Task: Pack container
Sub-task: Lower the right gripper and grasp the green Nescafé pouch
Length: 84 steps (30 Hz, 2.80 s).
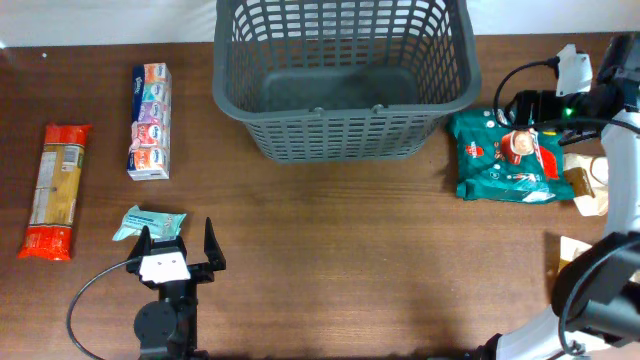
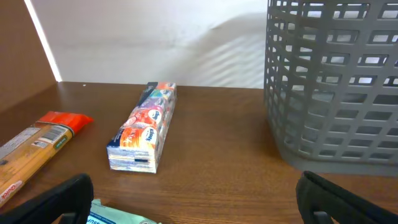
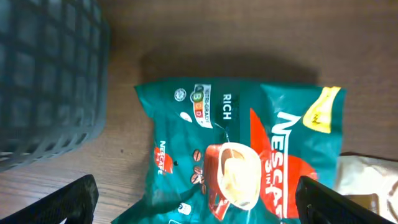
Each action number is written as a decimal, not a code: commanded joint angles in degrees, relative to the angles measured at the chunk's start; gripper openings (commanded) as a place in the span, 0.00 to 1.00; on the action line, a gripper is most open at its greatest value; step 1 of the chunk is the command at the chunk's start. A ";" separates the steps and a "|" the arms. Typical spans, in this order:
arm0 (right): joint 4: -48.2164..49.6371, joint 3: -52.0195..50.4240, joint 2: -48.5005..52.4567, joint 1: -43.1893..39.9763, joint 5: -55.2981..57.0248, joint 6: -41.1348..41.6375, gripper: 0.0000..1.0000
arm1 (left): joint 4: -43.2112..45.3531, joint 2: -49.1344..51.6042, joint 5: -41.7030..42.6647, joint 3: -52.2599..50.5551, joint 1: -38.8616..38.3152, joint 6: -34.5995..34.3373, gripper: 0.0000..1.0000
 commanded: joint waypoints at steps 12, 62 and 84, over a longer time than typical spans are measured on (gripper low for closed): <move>0.04 0.33 8.13 -0.17 -0.42 -2.27 0.99 | 0.02 -0.50 0.59 -0.42 -0.20 -0.57 0.99; 3.43 0.11 18.99 -0.22 6.16 -6.47 0.99 | 0.04 -0.50 0.61 -0.42 -0.20 -0.57 0.99; 3.45 -0.52 23.67 -0.22 4.59 -4.96 0.95 | 0.04 -0.50 0.61 -0.42 -0.20 -0.57 0.99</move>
